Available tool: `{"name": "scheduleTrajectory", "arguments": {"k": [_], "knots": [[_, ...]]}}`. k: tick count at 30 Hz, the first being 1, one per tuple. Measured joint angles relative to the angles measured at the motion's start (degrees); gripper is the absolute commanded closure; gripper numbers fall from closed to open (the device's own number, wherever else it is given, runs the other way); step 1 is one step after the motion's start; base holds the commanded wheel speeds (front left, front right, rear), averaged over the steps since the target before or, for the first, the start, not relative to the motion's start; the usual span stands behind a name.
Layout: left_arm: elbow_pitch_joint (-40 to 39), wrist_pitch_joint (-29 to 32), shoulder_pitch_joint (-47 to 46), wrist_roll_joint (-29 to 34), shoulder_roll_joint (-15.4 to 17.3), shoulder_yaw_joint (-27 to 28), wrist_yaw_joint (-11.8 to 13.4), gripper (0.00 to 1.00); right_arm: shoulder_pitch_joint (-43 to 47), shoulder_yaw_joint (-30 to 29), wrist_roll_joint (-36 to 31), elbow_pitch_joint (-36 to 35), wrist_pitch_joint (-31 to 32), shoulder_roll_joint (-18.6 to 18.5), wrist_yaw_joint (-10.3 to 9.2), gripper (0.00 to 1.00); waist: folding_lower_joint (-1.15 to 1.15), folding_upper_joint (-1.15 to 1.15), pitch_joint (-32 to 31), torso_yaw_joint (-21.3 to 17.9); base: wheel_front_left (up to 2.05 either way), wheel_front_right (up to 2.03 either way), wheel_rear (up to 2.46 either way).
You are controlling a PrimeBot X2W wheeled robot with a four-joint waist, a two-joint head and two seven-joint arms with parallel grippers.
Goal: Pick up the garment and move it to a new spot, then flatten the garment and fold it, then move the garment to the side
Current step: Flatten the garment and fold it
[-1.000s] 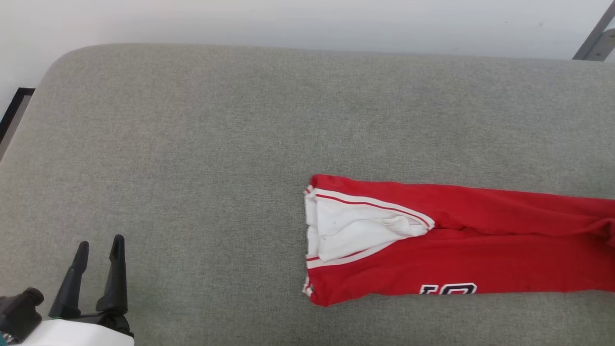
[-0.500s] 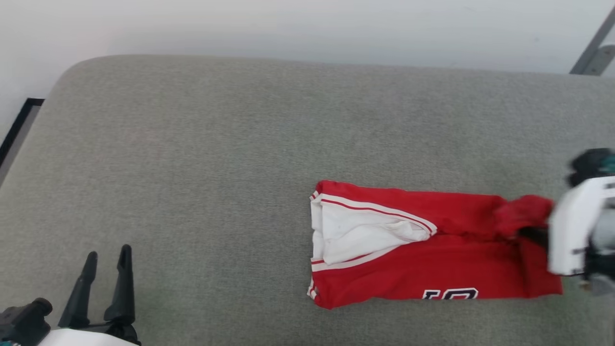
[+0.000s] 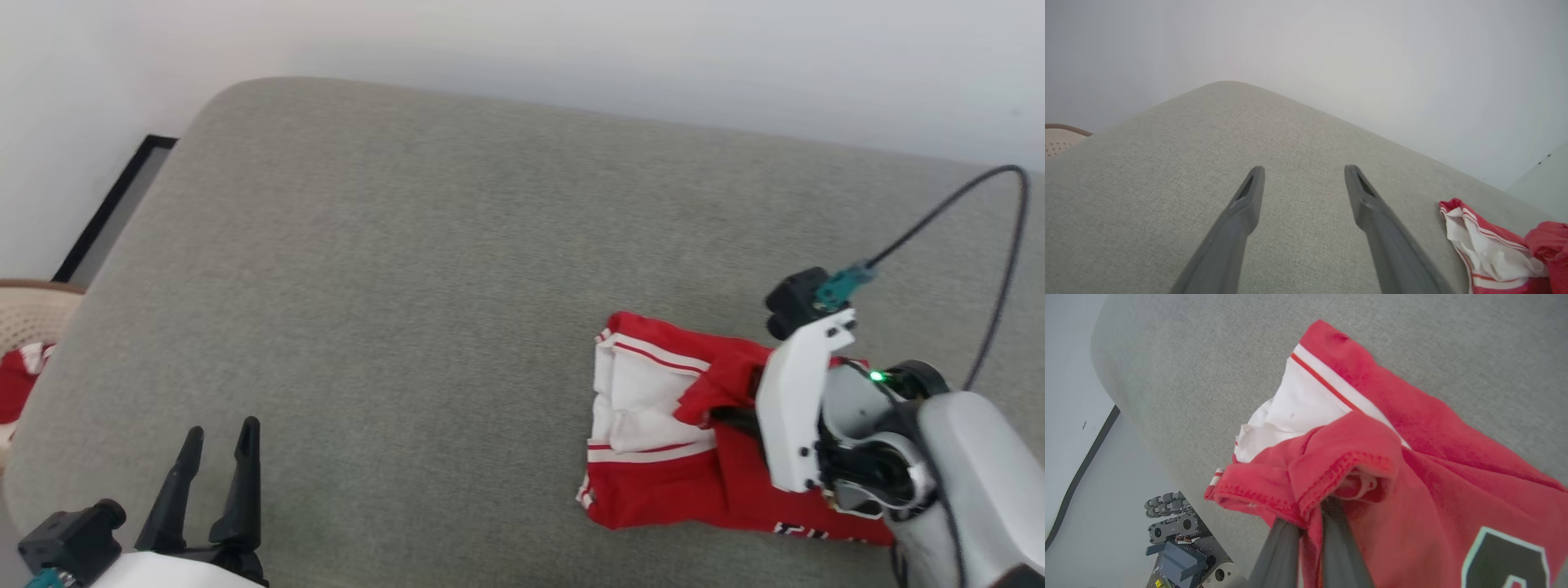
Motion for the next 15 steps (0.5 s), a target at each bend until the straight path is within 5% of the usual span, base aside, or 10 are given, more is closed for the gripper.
{"name": "scheduleTrajectory", "arguments": {"k": [7,8,9,15], "knots": [[1.1,0.1,-0.9,-0.3,-0.7,-0.8,-0.4,0.00,-3.8,4.9,-0.8,6.9,-3.4,1.6,0.00,0.98,0.00,0.00,-0.1,2.6,0.00,0.00,0.00],[1.2,0.1,-1.0,-0.6,-0.7,-0.7,-0.4,0.00,-4.2,5.1,-0.7,7.5,-4.1,1.8,0.00,0.63,0.00,0.00,0.0,2.7,0.00,0.00,0.00],[1.2,0.1,-1.0,-0.7,-0.7,-0.7,-0.4,0.00,-4.8,5.6,-0.5,8.0,-4.4,1.9,0.00,0.00,0.00,0.00,0.0,2.7,0.00,0.00,0.00],[1.6,0.0,-1.1,-1.2,-0.6,-0.4,-0.7,0.00,-6.5,6.7,2.4,7.6,-5.1,1.7,0.00,0.00,0.00,0.00,-0.1,1.7,0.00,0.00,0.00]]}}
